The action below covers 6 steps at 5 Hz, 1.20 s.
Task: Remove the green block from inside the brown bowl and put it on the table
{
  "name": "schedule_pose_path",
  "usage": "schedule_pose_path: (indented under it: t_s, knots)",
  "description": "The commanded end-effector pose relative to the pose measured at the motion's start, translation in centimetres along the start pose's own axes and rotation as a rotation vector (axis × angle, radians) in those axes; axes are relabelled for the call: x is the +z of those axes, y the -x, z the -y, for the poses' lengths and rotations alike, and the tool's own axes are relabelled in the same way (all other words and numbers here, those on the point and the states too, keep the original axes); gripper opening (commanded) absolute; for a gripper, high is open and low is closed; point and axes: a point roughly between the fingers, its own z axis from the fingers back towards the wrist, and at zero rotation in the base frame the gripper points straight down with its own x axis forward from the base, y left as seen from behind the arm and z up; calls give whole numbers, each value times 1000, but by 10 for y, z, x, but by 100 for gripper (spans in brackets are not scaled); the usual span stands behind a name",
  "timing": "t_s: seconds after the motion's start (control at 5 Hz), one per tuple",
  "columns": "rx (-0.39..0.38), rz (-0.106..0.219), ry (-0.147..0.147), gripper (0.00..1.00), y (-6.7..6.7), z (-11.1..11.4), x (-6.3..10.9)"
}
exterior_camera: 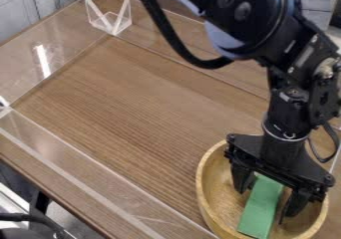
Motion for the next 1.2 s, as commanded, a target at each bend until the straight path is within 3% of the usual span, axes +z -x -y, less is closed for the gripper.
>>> schedule_pose_path:
  t_s: [0.0, 1.0]
  knots:
    - [7, 34, 23, 0, -8, 3, 5]
    - [27, -43, 50, 0, 3, 7, 19]
